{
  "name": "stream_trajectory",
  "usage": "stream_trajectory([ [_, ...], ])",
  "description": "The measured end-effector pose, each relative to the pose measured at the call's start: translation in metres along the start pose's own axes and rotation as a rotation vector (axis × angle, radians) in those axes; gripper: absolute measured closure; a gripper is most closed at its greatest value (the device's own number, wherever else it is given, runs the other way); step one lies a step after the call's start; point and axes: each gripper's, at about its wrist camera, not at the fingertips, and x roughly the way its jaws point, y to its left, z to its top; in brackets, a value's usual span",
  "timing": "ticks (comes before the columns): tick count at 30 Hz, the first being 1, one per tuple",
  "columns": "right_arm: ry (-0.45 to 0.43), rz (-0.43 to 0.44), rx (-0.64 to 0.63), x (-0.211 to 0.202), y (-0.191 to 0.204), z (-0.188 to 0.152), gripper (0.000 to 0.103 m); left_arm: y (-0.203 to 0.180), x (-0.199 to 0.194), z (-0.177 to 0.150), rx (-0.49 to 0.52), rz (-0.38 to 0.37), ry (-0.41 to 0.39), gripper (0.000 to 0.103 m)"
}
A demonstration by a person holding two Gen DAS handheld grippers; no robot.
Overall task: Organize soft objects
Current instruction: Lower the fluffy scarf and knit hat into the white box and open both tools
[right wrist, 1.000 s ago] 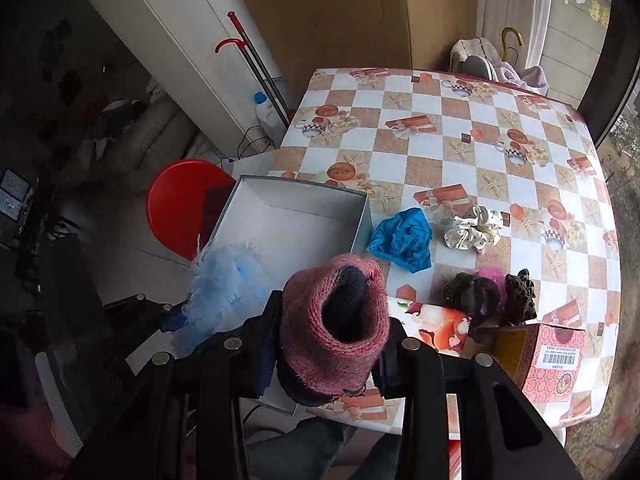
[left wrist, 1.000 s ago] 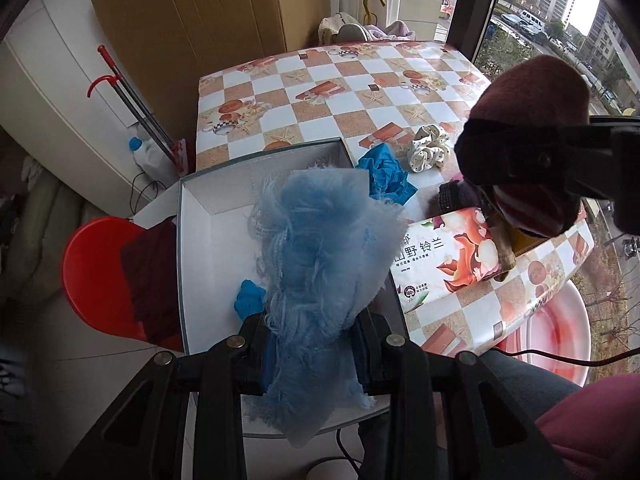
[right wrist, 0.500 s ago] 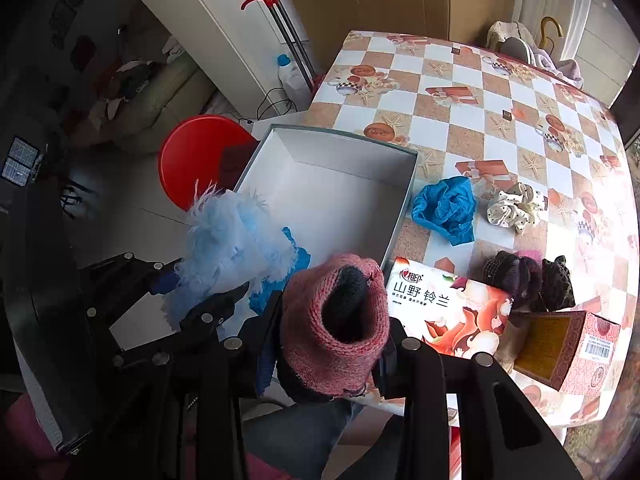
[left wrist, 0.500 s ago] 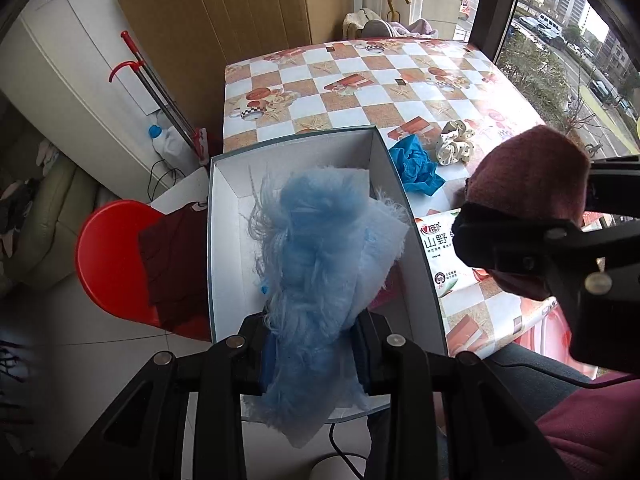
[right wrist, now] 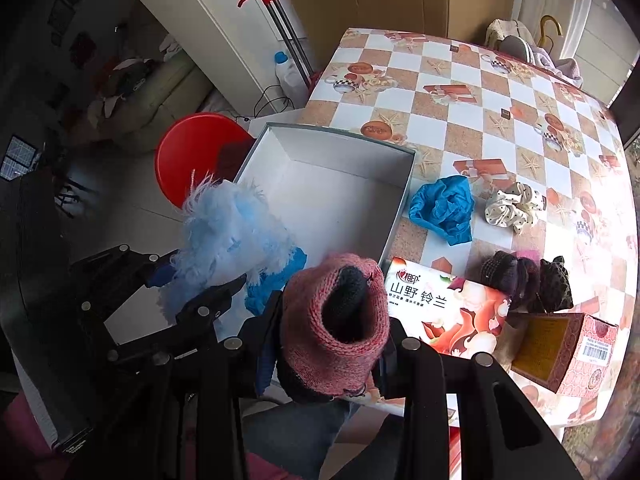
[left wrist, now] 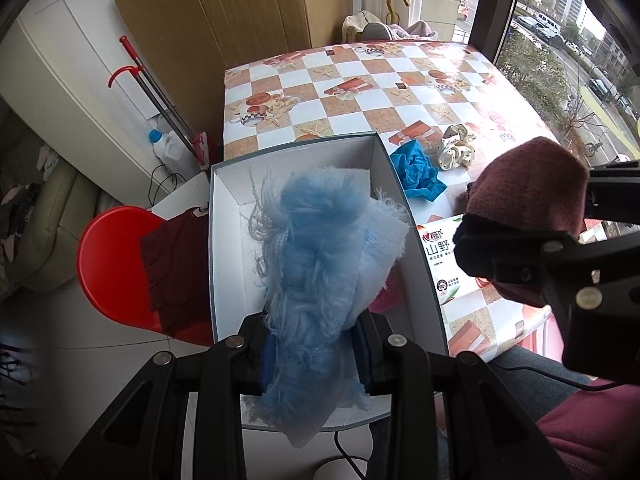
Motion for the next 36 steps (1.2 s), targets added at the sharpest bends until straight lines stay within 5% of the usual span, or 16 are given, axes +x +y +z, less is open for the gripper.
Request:
stream_trajectory([
  [36,0.006,0.005,-0.009,0.0027,0.0012,0.0000,0.064,0.0057,0.0029,-0.0022,-0.011,-0.001,0.009,0.067],
])
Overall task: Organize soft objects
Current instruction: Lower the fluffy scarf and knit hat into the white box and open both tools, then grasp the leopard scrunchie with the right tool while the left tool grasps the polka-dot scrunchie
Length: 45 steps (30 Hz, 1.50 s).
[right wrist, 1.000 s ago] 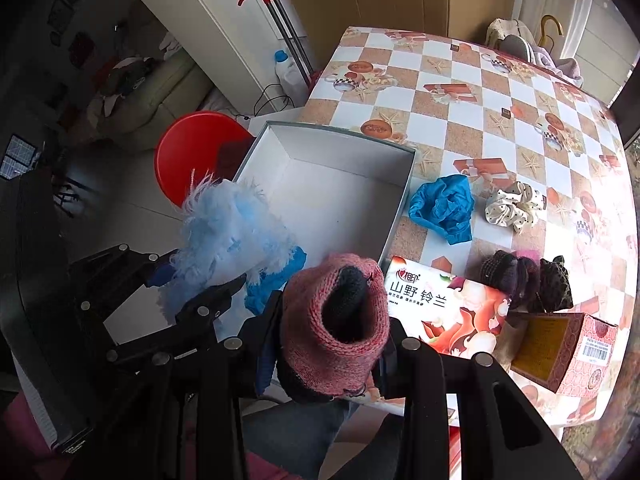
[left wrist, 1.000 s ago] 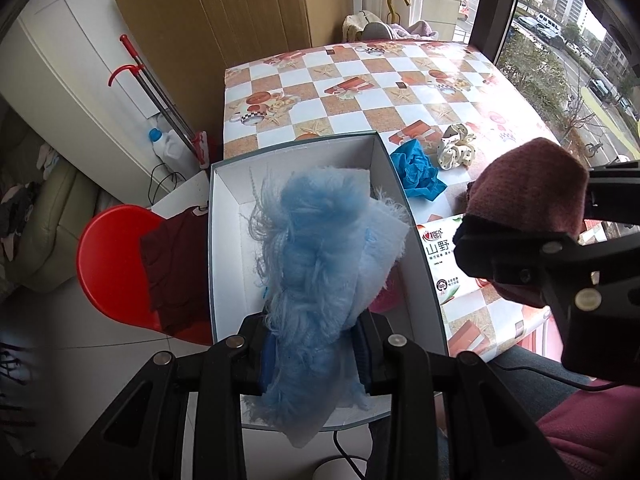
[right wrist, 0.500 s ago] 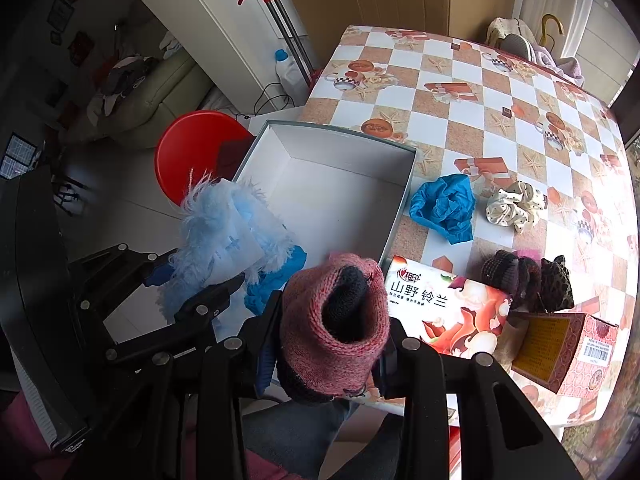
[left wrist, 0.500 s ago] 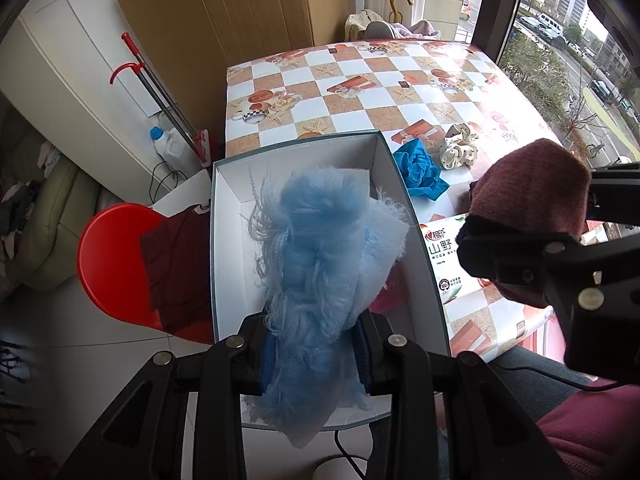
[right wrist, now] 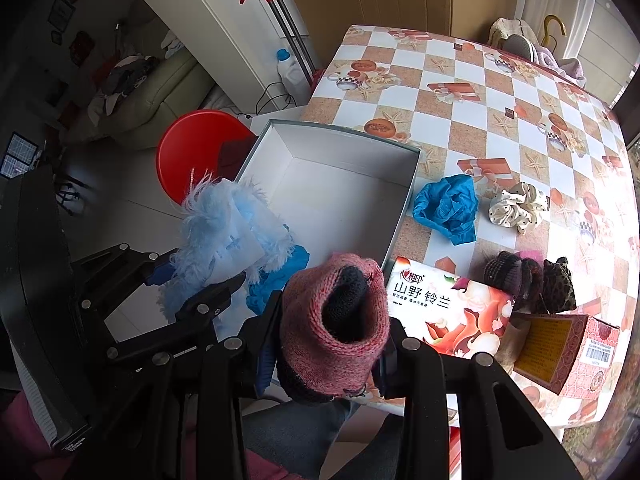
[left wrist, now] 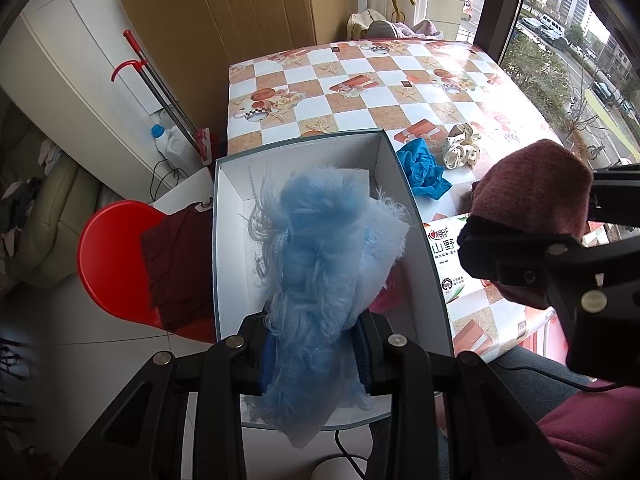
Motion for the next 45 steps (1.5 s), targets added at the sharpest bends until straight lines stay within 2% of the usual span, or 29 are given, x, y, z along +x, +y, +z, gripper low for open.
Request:
stream_trajectory([
  [18,0.018,0.013,0.000,0.007,0.001,0.009,0.064,0.010,0.004,0.002,-0.035,-0.014,0.019,0.067],
  [30,0.039,0.035,0.007,0.020,-0.001,0.032,0.064,0.025,0.020,0.008,-0.106,-0.034,0.066,0.067],
  [32,0.043,0.046,0.008,0.023,0.000,0.039,0.059,0.026,0.021,0.008,-0.121,-0.037,0.071,0.062],
  [35,0.050,0.048,0.002,0.026,0.003,0.047,0.056,0.030,0.020,0.008,-0.151,-0.041,0.068,0.040],
  [36,0.052,0.052,0.002,0.026,0.004,0.049,0.042,0.032,0.020,0.008,-0.160,-0.038,0.064,0.027],
  [37,0.047,0.056,0.005,0.025,0.003,0.050,0.023,0.033,0.019,0.008,-0.173,-0.032,0.054,0.019],
  [39,0.032,0.073,0.016,0.021,0.001,0.052,0.013,0.038,0.016,0.008,-0.206,-0.038,0.032,0.017],
  [41,0.036,0.077,0.026,0.018,-0.003,0.053,0.013,0.044,0.015,0.010,-0.255,-0.070,0.023,0.011],
  [45,0.077,0.078,0.084,0.014,-0.024,0.054,0.013,0.051,0.014,0.017,-0.324,-0.150,0.025,0.010],
])
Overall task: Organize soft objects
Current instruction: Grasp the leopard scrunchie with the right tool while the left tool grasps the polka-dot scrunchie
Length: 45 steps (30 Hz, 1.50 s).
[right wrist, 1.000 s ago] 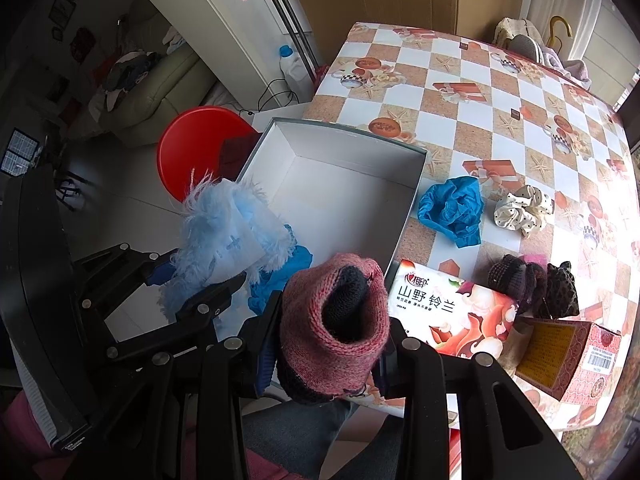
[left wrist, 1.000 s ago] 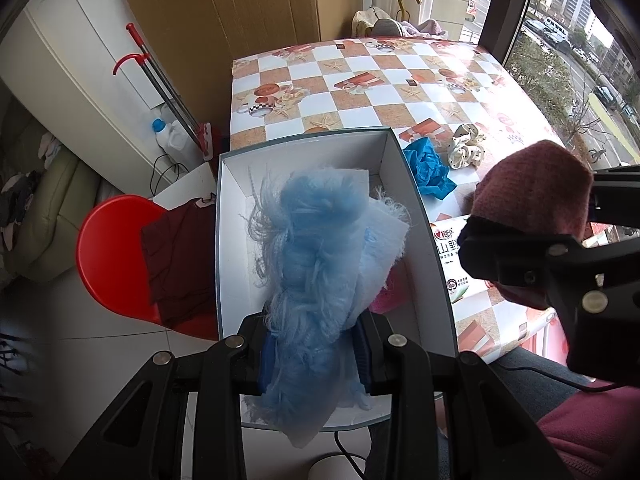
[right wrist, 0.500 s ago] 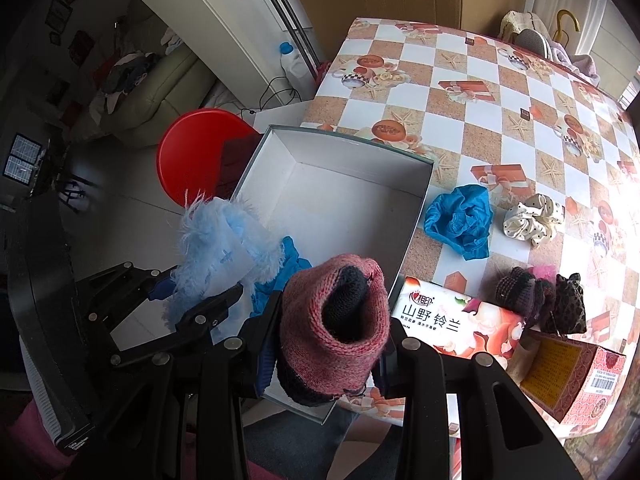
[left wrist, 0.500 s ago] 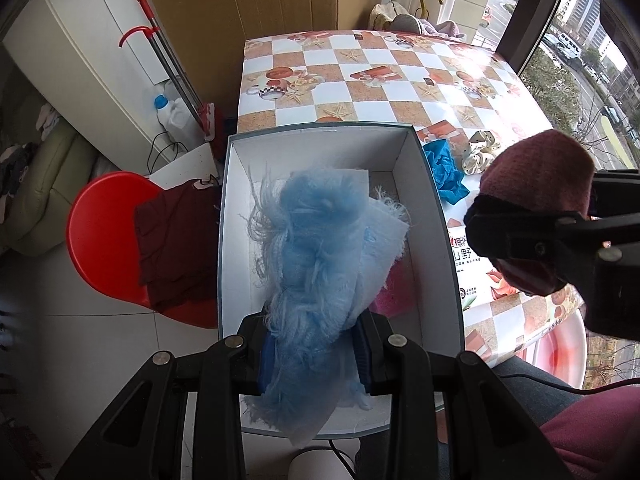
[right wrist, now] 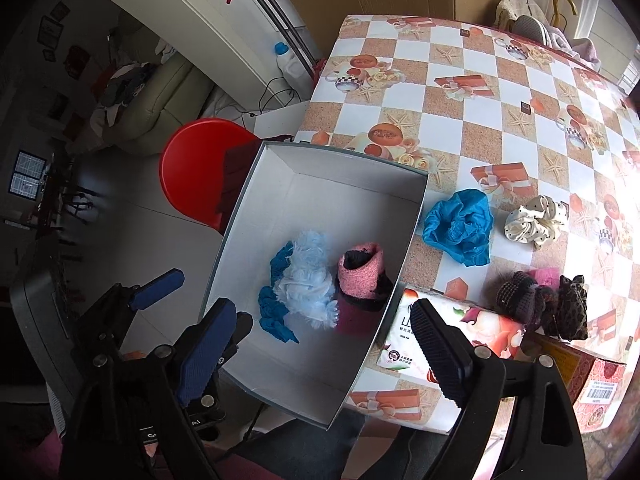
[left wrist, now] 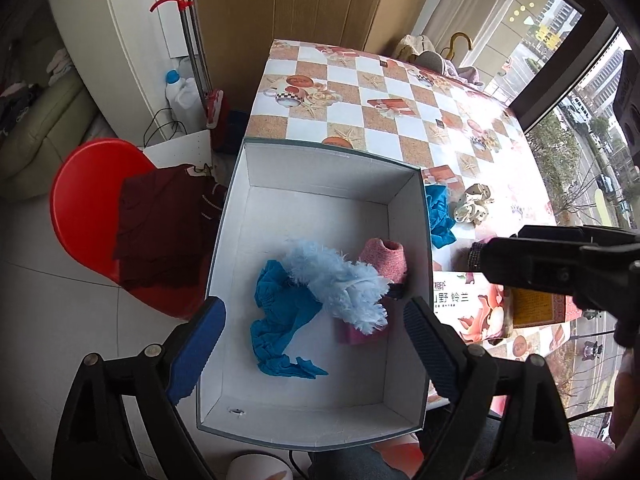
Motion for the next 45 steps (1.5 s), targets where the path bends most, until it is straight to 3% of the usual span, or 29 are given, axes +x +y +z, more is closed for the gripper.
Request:
stream_trajectory([
  [2,0.004,0.008,0.043,-0.010,-0.018,-0.002,0.013,-0.007,-0.004,0.005,0.009,-0.027,-0.016,0.009],
  [4,-0.011,0.015,0.095,-0.027,-0.043,-0.006,0.013,-0.022,-0.008,0.012,0.052,-0.046,-0.034,0.000],
  [11,-0.048,-0.042,0.341,-0.098,-0.167,-0.022,0.013,-0.103,0.005,0.045,0.255,-0.081,-0.018,0.000],
  [13,-0.051,-0.097,0.389,-0.111,-0.204,-0.025,0.000,-0.130,0.019,0.055,0.318,-0.073,0.009,0.000],
  [16,-0.033,-0.136,0.449,-0.112,-0.255,-0.028,0.000,-0.170,0.046,0.071,0.408,-0.041,0.044,0.000],
  [18,0.008,-0.139,0.471,-0.100,-0.283,-0.027,0.000,-0.195,0.072,0.085,0.463,-0.012,0.097,0.000],
  [22,0.144,-0.052,0.483,-0.052,-0.326,-0.025,0.000,-0.236,0.129,0.103,0.541,0.047,0.179,0.000],
  [31,0.475,0.088,0.325,0.082,-0.341,-0.011,0.000,-0.285,0.237,0.112,0.635,0.148,0.351,0.000],
  [34,0.532,-0.012,0.258,0.104,-0.342,-0.015,0.000,-0.292,0.258,0.114,0.619,0.159,0.382,0.000],
  [36,0.505,-0.070,0.256,0.101,-0.351,-0.018,0.000,-0.296,0.268,0.114,0.608,0.165,0.392,0.000],
  [40,0.373,-0.406,0.320,0.062,-0.402,-0.026,0.000,-0.301,0.281,0.116,0.586,0.169,0.403,0.000],
  [41,0.347,-0.441,0.357,0.050,-0.415,-0.030,0.000,-0.301,0.284,0.116,0.578,0.167,0.409,0.000],
  [45,0.229,-0.216,0.479,0.022,-0.434,-0.048,0.000,-0.301,0.293,0.118,0.562,0.175,0.420,0.000],
])
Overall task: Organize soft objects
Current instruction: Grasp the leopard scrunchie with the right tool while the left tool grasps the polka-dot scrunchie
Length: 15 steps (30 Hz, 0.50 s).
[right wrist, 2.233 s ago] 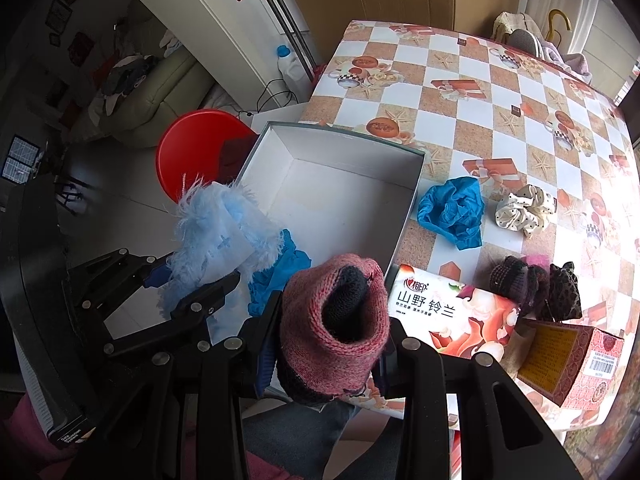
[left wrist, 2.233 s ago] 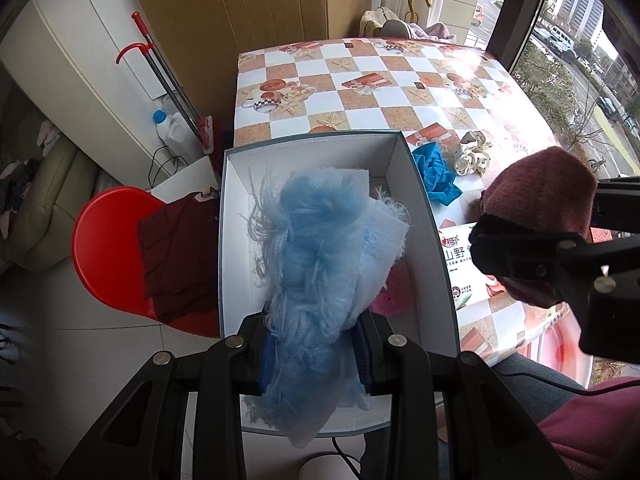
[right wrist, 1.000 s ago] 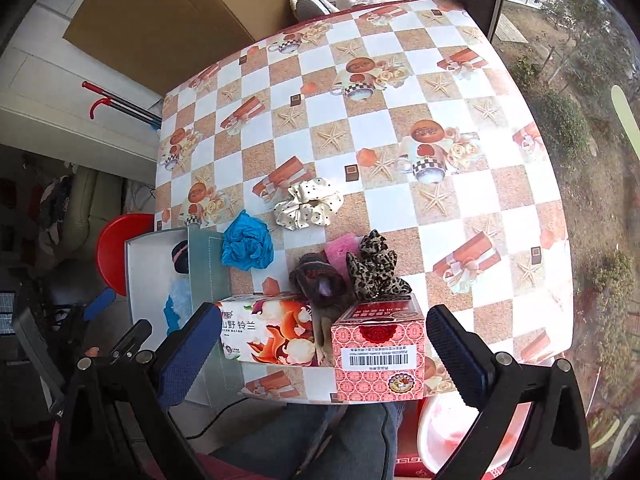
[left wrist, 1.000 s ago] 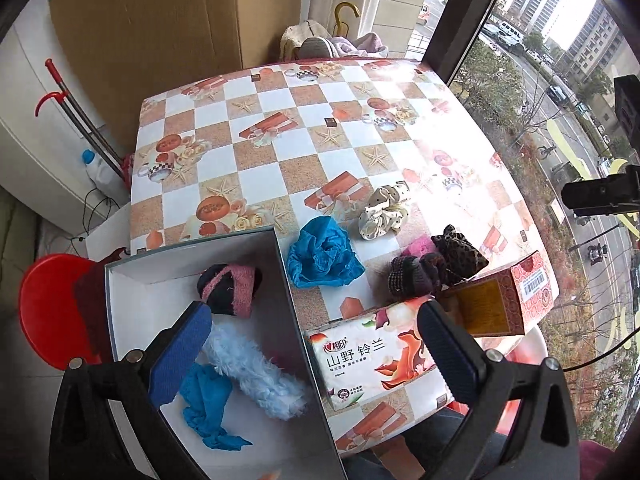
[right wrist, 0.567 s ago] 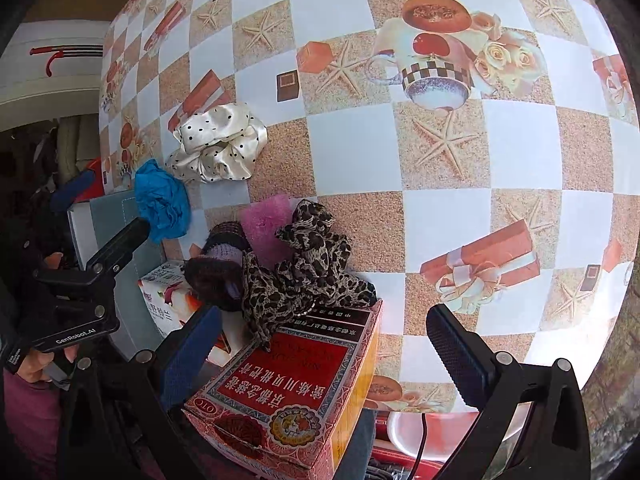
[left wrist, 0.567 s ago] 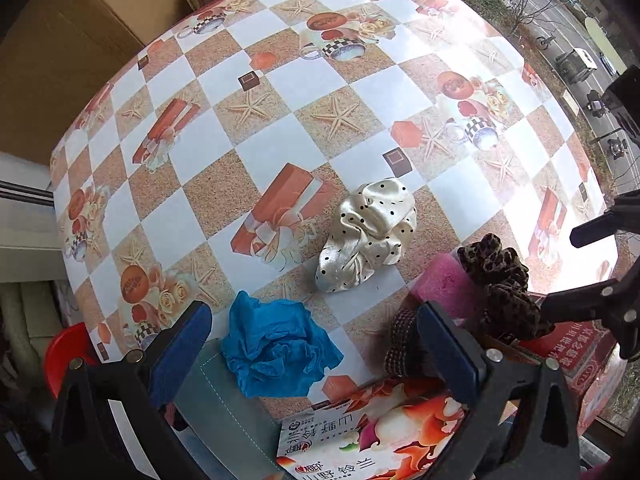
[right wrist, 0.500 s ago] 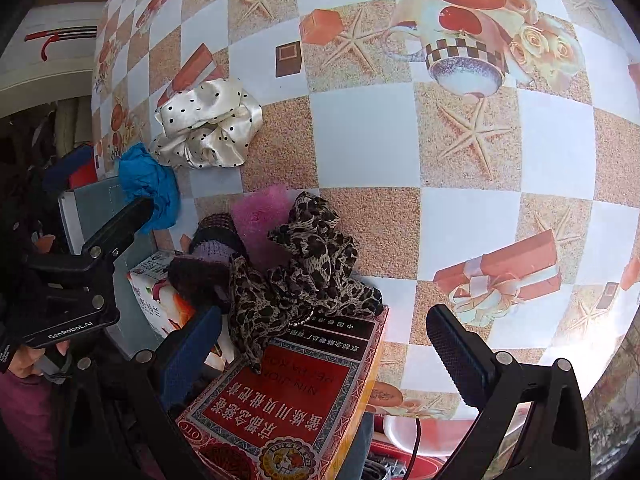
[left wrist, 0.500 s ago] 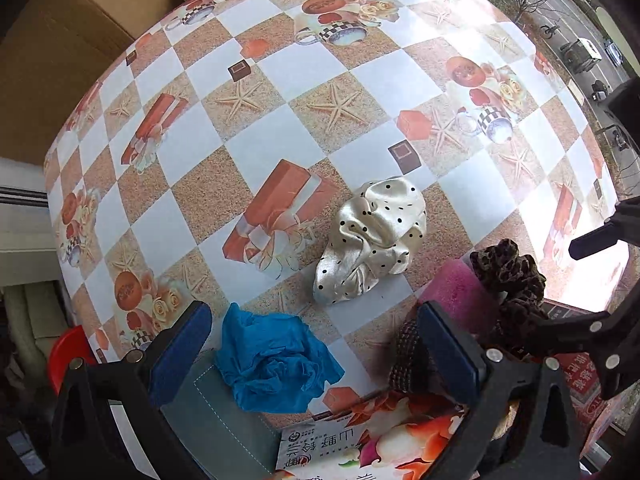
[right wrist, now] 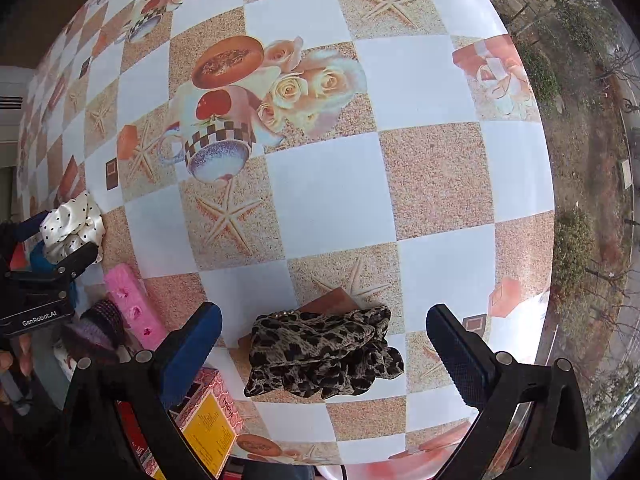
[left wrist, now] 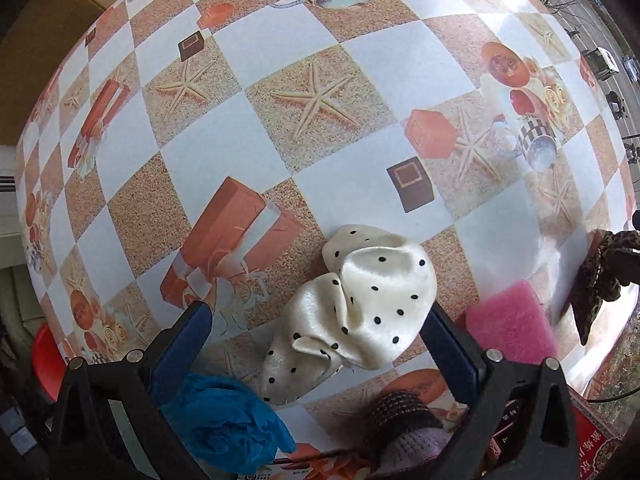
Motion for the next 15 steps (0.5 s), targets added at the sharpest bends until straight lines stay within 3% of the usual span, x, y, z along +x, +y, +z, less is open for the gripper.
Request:
stream_trajectory([
  [2,-0.004,-0.004,-0.037,0.007,0.010,-0.009,0.000,0.000,0.006,0.002,-0.010,0.007,0.019,0.000],
  [7,0.025,-0.136,-0.053,0.049,0.024,-0.030,0.000,0.007,0.020,0.002,-0.047,-0.027,0.073,0.002],
  [9,-0.028,-0.142,-0.023,0.049,0.019,-0.036,0.000,0.011,0.020,0.002,-0.044,-0.039,0.077,0.006],
  [11,-0.024,-0.126,0.011,0.051,0.013,-0.040,0.003,0.011,0.015,0.002,-0.027,-0.083,0.061,0.022],
  [12,-0.043,-0.126,0.022,0.048,0.009,-0.043,0.012,0.011,0.010,0.001,-0.012,-0.075,0.051,0.038],
  [13,-0.059,-0.125,0.033,0.044,0.006,-0.046,0.026,0.009,0.006,-0.001,0.003,-0.069,0.041,0.061],
  [14,-0.074,-0.118,0.042,0.039,0.002,-0.049,0.036,0.009,0.002,-0.004,0.013,-0.081,0.035,0.071],
  [15,-0.090,-0.111,0.053,0.035,-0.002,-0.052,0.058,0.009,-0.003,-0.007,0.011,-0.093,0.021,0.077],
])
